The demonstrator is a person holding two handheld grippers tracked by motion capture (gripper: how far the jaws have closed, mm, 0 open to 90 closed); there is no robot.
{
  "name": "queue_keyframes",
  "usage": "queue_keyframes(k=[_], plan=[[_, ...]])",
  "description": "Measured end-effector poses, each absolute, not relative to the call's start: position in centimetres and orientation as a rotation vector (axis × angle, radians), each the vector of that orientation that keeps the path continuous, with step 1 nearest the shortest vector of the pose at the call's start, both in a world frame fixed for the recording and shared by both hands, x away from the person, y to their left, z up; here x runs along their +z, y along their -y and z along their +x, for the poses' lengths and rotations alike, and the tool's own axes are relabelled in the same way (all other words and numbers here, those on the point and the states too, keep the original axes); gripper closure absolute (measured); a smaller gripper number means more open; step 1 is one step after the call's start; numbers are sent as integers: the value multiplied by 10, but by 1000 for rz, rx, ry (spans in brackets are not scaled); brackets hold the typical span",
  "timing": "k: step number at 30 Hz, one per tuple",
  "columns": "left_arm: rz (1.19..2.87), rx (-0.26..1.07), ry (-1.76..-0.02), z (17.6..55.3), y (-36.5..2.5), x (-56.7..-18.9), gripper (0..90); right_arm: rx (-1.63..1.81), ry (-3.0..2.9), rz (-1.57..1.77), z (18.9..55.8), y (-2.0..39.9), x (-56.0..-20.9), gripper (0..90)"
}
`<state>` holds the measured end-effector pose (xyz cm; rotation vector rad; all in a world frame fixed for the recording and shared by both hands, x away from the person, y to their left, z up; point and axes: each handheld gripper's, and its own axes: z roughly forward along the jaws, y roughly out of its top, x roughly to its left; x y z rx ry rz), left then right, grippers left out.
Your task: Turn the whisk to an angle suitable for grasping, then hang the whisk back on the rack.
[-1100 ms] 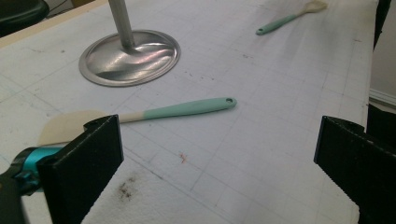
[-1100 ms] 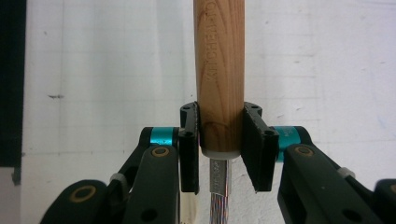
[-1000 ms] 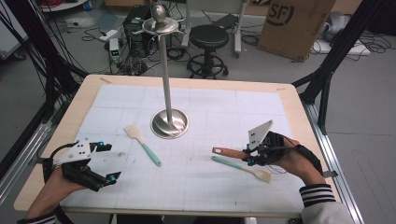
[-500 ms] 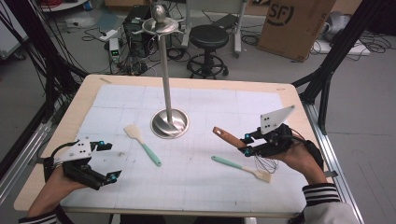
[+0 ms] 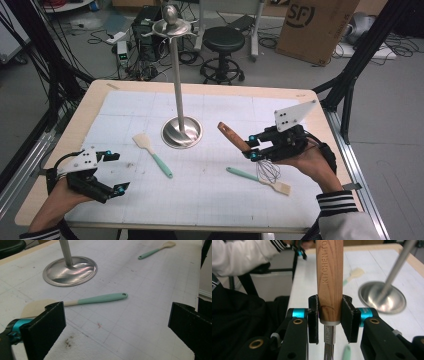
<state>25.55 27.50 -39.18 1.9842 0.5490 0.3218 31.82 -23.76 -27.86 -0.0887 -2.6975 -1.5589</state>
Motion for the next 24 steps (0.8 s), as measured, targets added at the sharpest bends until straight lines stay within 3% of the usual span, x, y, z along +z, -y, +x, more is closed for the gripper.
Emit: queue_keyframes(k=[11,24], plan=[[1978,333,-546,254,-278,-389,19,-1616,2628,33,318,201,-260,701],[1955,347,-537,252,-279,-384,19,-1624,2607,91,321,188,-258,702]])
